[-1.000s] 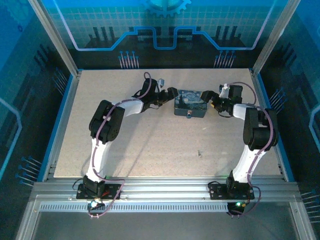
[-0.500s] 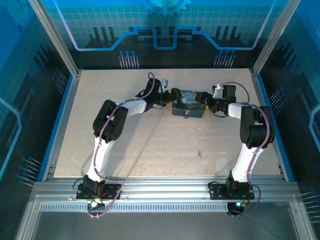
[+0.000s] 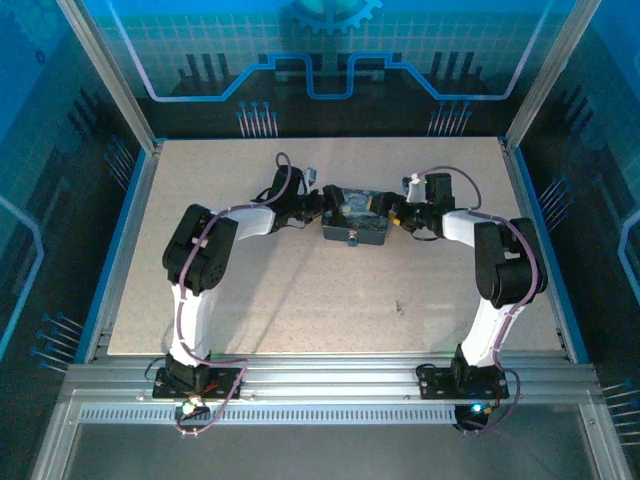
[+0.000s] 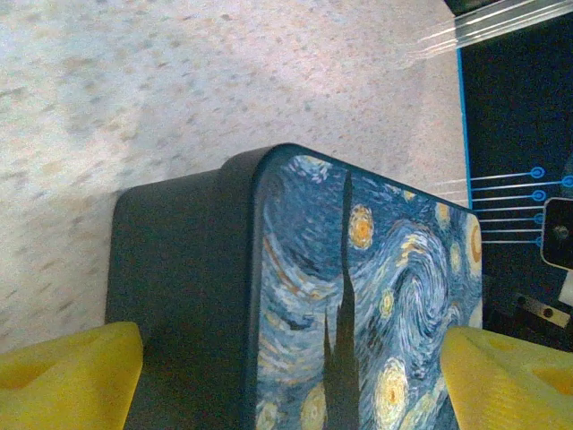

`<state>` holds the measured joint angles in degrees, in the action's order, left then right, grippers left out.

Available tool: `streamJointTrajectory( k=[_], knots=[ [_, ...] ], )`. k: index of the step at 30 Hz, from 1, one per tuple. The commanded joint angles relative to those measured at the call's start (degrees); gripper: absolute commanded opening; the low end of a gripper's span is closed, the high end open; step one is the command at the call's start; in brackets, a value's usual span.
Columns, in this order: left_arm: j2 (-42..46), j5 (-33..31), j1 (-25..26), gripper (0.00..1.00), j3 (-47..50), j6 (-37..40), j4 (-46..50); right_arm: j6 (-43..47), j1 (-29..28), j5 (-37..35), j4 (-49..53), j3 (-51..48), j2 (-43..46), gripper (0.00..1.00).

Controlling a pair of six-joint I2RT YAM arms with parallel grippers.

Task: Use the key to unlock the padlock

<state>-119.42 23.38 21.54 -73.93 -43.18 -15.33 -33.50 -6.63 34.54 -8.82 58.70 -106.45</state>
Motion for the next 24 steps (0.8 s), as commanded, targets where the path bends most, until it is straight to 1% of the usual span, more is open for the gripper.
streamJointTrajectory(
  k=[1, 9, 13, 17, 21, 24],
  knots=[
    [4.80, 0.96, -0.26, 0.87, 3.52, 1.67, -1.37, -0.45, -4.14, 3.21, 0.36, -1.13, 2.34, 1.00],
    [9.83, -0.43, -2.44, 0.87, 10.06, 2.47, -1.76, -0.63, -9.53, 0.30, 1.46, -1.47, 2.71, 1.00],
    [11.54, -1.97, -3.21, 0.88, 11.89, 3.09, -0.96, -0.05, -9.58, -3.64, 3.05, -1.92, 3.99, 1.00],
    [14.10, -3.78, -4.29, 0.91, 13.57, 4.27, 0.78, 2.25, -9.35, -8.54, 7.60, -1.95, 5.98, 1.00],
    [18.10, -6.02, -5.77, 0.95, 15.37, 6.26, 3.50, 3.40, -8.34, -13.56, 10.82, -3.45, 9.74, 1.00],
    [21.76, -7.08, -6.83, 0.95, 16.41, 7.51, 6.49, 5.19, -8.12, -17.44, 14.75, -4.48, 13.85, 1.00]
  ],
)
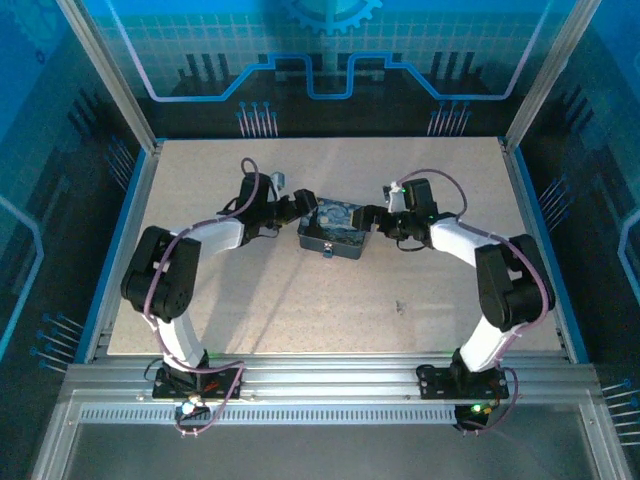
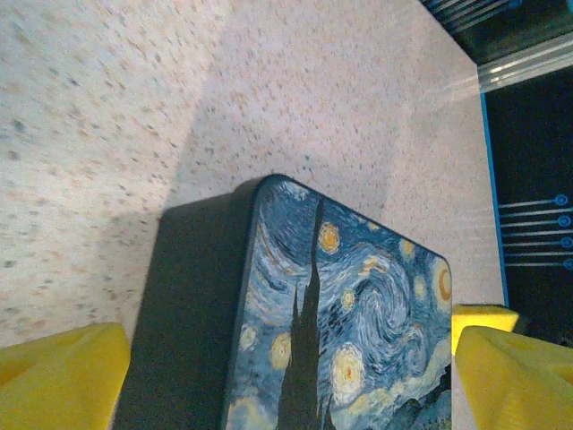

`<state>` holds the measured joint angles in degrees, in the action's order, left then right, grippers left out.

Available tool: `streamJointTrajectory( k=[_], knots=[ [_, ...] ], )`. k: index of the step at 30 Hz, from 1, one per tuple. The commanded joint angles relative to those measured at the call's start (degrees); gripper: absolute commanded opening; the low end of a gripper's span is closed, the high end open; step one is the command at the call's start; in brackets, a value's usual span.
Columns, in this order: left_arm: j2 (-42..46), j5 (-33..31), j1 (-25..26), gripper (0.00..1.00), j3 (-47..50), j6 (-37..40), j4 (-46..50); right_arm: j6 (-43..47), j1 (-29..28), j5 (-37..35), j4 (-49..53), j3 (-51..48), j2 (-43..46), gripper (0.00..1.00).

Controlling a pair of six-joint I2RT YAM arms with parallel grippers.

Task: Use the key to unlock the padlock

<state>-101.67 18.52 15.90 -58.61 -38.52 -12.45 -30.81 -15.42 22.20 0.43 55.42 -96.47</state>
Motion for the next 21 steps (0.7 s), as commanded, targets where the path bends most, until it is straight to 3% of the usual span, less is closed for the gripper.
streamJointTrajectory(
  k=[1, 9, 21],
  knots=[
    [5.72, -2.75, -1.22, 0.95, 1.74, 3.29, 4.44, 3.41, 0.62, -6.29, 7.40, -1.44, 5.56, 1.00],
    [19.64, -5.25, 1.78, 0.94, 8.97, 4.74, 11.33, 8.62, -2.67, -14.59, 26.19, -4.68, 19.58, 0.94],
    [32.86, -15.27, 16.81, 0.91, 22.44, -1.65, 10.61, 2.04, -13.40, -22.38, 41.01, -14.84, 29.54, 0.77]
  ],
)
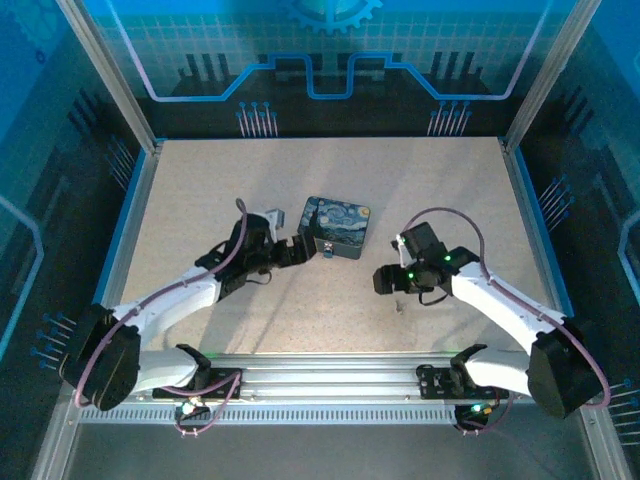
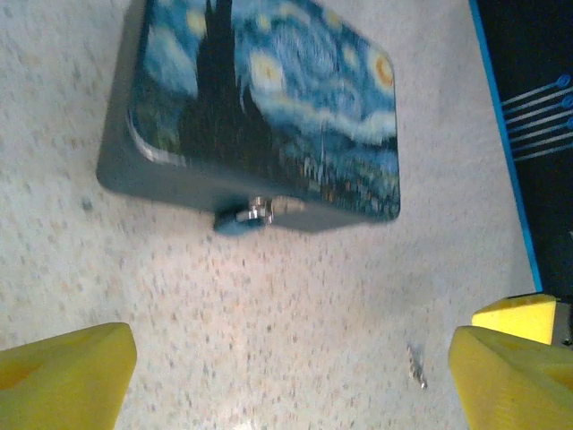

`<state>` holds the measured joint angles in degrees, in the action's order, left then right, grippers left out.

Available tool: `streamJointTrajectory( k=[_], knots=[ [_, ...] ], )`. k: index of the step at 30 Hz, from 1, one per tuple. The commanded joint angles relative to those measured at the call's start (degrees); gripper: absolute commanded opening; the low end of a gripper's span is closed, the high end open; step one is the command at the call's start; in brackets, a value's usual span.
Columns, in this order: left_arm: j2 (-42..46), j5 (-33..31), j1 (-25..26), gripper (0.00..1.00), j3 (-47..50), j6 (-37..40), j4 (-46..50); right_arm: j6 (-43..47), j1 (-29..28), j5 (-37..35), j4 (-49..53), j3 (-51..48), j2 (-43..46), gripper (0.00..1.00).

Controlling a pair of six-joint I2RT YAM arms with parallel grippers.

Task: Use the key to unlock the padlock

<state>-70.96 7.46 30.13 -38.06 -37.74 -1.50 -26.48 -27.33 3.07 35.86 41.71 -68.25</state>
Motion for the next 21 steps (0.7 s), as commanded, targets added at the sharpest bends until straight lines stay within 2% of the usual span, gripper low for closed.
streamJointTrajectory(
  k=[1, 6, 13, 21],
  knots=[
    [2.52, -4.83, 3.86, 0.91, 2.60, -2.98, -1.07, -2.47, -2.23, -3.93, 6.24, -1.45, 1.29, 0.75],
    [1.82, -6.36, 7.81, 0.91, 4.69, -4.78, -4.20, -3.79, -6.14, -6.79, 8.26, -2.66, 0.04, 0.66],
    [0.38, -6.31, 8.00, 0.91, 6.94, -6.06, -7.30, -4.00, -9.81, -9.30, 7.79, -2.82, -5.22, 0.50],
    [0.71, -6.67, 8.01, 0.92, 6.95, -5.68, -6.78, -3.58, -10.51, -10.73, 5.81, -2.68, -9.49, 0.40]
  ],
)
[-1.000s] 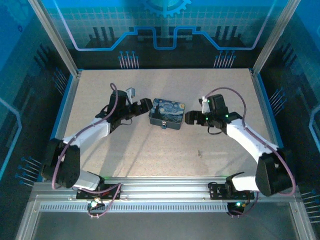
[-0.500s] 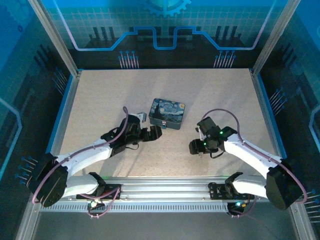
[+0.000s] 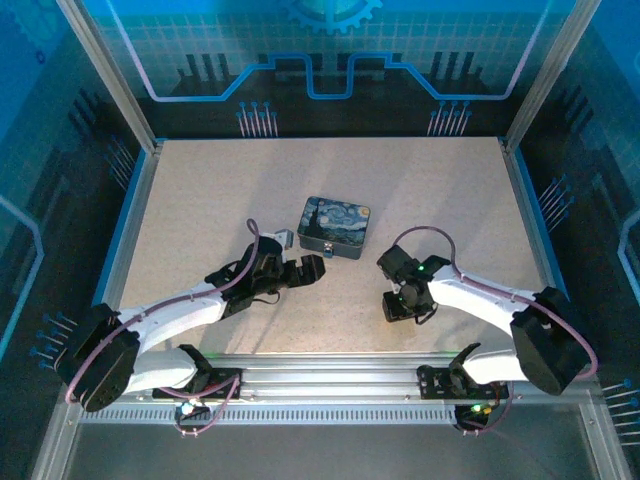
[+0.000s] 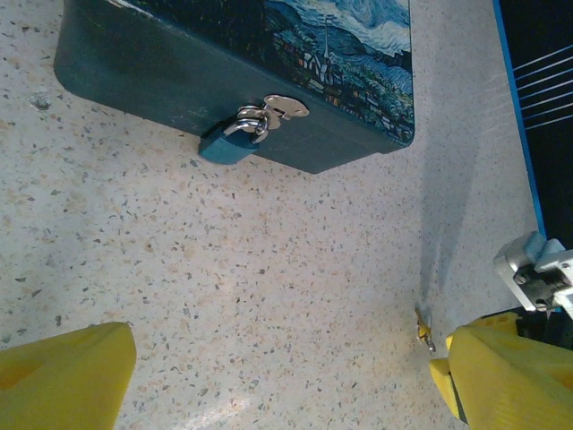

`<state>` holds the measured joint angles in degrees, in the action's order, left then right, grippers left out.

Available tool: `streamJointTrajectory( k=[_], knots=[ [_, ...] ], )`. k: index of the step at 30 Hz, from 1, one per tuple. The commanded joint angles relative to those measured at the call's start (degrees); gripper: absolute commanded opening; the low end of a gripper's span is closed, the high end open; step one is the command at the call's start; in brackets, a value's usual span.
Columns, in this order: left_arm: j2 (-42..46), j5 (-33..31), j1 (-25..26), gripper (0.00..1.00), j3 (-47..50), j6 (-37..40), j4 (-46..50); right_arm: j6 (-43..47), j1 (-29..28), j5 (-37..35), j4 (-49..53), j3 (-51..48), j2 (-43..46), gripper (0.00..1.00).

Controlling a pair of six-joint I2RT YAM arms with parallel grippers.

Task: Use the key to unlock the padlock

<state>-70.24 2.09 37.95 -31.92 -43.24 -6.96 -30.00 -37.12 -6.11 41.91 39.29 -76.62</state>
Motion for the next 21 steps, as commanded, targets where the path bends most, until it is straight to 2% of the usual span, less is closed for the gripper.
streamJointTrajectory(
  k=[1, 4, 21],
  knots=[
    [-0.06, -1.29, 0.19, 0.92, 0.75, -0.20, -1.30, -0.15, -0.76, -1.91, -0.24, -0.32, -1.38, 0.39],
    [-0.17, -1.36, 0.18, 0.92, 0.56, -0.18, -1.13, -0.15, -0.67, -1.77, -1.03, -0.35, -2.01, 0.35],
    [-1.13, -1.16, 0.13, 0.92, -0.42, 0.13, -0.51, 0.37, 1.92, -1.53, -0.51, 0.75, -4.52, 0.32]
  ],
)
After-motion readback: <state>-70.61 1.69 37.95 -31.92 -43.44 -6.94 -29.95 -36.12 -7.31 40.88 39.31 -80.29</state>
